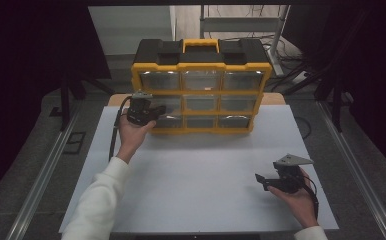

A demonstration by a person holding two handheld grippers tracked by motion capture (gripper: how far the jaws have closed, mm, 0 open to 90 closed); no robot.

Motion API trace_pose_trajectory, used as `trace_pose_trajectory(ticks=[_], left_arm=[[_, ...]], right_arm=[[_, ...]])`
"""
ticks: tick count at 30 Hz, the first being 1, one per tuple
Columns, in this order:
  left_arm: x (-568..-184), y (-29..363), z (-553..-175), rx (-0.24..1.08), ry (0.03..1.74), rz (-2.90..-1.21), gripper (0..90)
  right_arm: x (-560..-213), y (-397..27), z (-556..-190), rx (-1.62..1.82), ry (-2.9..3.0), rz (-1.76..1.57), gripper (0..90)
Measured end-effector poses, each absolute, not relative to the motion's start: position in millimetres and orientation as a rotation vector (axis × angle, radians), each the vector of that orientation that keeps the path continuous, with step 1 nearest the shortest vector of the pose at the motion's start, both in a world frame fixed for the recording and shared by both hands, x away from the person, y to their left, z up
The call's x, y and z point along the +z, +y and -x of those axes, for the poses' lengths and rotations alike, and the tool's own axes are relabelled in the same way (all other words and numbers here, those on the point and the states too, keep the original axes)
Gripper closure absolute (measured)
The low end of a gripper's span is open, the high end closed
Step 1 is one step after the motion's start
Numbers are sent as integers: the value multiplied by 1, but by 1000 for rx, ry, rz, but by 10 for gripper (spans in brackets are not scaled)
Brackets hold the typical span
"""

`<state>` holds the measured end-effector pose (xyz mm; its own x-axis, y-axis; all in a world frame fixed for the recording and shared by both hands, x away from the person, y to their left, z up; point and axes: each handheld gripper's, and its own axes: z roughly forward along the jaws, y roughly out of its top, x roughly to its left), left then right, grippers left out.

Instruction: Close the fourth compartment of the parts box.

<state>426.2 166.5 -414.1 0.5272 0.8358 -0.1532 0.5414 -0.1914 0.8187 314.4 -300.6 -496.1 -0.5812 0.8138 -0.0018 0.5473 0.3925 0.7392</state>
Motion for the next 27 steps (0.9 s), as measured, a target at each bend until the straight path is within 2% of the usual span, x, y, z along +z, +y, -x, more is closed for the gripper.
trace_pose_trajectory(ticks=[19, 27], left_arm=[[-420, 166, -444, 400, 1172, -1827, 898], [-420, 165, -435, 423, 1148, -1860, 897]], right_arm=[[-497, -300, -315, 1001, 2301, -1172, 161], [-497, -301, -315, 1000, 2302, -1172, 161]])
